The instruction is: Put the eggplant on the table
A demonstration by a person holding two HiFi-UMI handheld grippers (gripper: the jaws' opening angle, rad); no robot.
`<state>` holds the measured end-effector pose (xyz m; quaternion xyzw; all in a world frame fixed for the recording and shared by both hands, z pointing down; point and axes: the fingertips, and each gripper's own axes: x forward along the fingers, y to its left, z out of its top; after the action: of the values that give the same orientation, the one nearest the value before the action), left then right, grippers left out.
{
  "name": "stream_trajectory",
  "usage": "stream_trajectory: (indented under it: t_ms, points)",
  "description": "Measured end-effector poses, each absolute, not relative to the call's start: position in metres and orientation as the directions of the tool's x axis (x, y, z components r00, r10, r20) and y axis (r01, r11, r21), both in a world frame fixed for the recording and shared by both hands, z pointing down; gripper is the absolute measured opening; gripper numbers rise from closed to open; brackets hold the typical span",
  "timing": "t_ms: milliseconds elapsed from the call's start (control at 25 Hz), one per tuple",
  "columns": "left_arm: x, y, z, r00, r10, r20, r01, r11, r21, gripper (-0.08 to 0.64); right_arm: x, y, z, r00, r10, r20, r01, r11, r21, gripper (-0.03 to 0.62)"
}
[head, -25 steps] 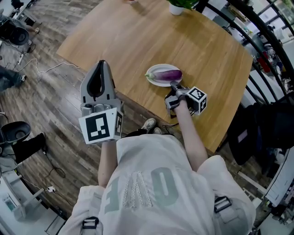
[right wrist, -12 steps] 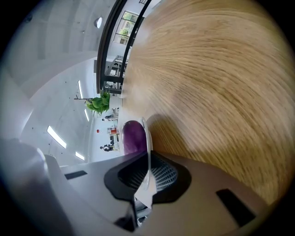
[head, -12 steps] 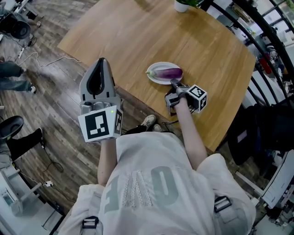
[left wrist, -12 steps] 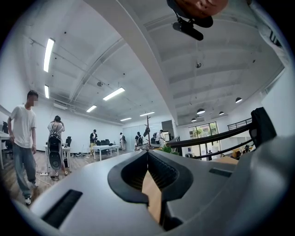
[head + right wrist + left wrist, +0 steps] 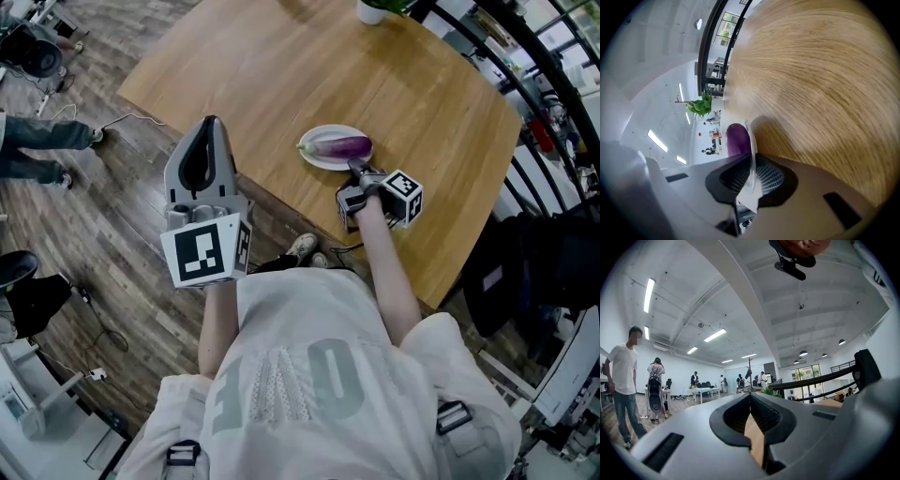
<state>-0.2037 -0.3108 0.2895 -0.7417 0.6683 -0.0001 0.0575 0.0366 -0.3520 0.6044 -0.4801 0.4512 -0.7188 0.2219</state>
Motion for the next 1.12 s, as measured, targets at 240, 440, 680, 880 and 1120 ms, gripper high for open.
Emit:
stream_trajectory:
  t_ms: [240, 440, 680, 880, 1120]
  points:
    - [-0.2, -0.31, 0.288, 0.118, -0.99, -0.083, -0.99, -0.111, -0.091, 0.009, 0.036, -0.353, 0.599, -0.439, -0.763, 0.475, -0.092, -0.488, -0.868, 0.16]
    - [-0.2, -0.311, 0.287, 0.121, -0.989, -0.086, -0.989, -0.113, -0.091, 0.009, 0.035, -0.35, 0.6, -0.433, -0.758, 0.488, -0.087, -0.504, -0.859, 0.193]
    - [-0.199, -0.311, 0.285, 0.121, -0.988, -0.093, -0.99, -0.113, -0.089, 0.009, 0.034, -0.347, 0.592, -0.429, -0.749, 0.504, -0.098, -0.516, -0.851, 0.233]
    - [-0.198, -0.303, 0.279, 0.129, -0.985, -0.114, -0.989, -0.119, -0.09, 0.009, 0.034, -0.336, 0.571, -0.431, -0.766, 0.478, -0.07, -0.499, -0.864, 0.247]
    - [-0.189, -0.298, 0.268, 0.151, -0.978, -0.141, -0.986, -0.138, -0.097, 0.009, 0.047, -0.348, 0.493, -0.411, -0.859, 0.306, -0.104, -0.29, -0.951, 0.247]
